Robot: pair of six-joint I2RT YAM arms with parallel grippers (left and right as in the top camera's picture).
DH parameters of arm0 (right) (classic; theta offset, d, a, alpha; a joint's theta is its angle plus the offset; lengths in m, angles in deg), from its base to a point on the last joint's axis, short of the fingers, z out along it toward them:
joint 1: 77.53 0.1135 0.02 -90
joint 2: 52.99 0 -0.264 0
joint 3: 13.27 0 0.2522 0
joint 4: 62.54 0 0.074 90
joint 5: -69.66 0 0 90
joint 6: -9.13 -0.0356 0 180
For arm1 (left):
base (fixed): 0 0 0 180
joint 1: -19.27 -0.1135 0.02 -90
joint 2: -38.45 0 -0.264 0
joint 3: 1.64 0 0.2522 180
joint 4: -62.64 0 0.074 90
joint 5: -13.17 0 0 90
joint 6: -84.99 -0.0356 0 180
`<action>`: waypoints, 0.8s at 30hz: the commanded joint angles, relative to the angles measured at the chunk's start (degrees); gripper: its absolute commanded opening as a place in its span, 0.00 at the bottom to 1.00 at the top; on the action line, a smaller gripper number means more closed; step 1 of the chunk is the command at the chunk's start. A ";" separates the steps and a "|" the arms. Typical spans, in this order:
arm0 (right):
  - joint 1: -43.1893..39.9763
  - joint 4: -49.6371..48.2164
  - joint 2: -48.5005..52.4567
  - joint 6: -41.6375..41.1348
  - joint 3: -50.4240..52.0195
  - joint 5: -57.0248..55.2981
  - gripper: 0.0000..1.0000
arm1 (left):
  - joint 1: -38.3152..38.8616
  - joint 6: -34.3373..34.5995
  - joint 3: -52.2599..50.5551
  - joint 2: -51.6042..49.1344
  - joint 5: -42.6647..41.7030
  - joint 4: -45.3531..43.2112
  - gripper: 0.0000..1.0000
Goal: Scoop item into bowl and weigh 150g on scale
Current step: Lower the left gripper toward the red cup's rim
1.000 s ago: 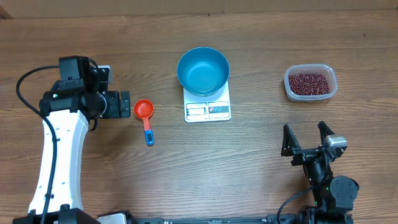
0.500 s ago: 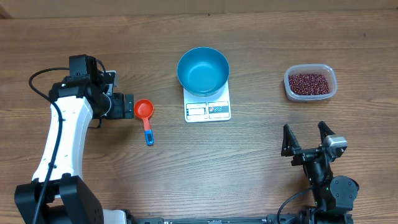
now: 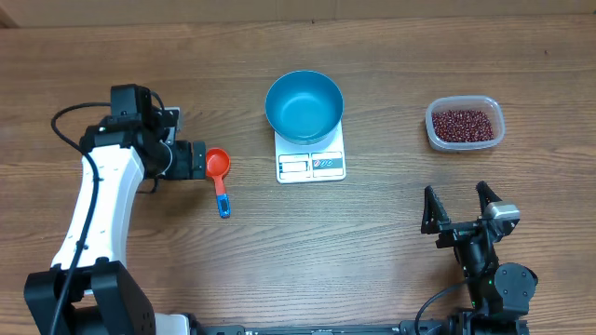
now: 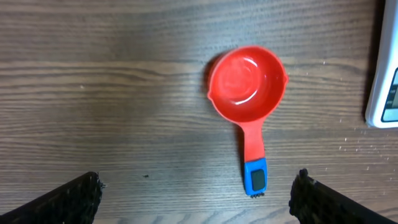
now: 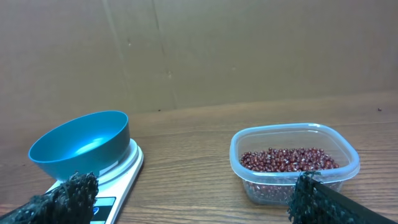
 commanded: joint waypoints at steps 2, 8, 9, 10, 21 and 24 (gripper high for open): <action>-0.04 -0.33 -0.68 0.00 0.59 -0.52 1.00 | 1.33 0.48 -0.76 -0.57 -1.29 -0.66 1.00; -0.04 -0.33 -0.68 0.00 0.59 -0.52 1.00 | 2.45 0.83 -0.98 -0.68 -1.18 -0.74 1.00; -0.04 -0.33 -0.68 0.00 0.59 -0.52 1.00 | 2.43 0.83 -1.11 -0.70 -1.07 -0.76 1.00; -0.04 -0.33 -0.68 -0.02 0.59 -0.52 1.00 | 2.43 0.83 -1.36 -0.70 -0.81 -0.83 1.00; -0.04 -0.33 -0.68 0.00 0.59 -0.52 1.00 | 2.43 0.81 -3.19 -0.70 -0.87 -1.73 1.00; -0.04 -0.33 -0.68 -0.02 0.59 -0.52 1.00 | 2.43 0.79 -3.19 -0.70 -0.87 -1.73 0.99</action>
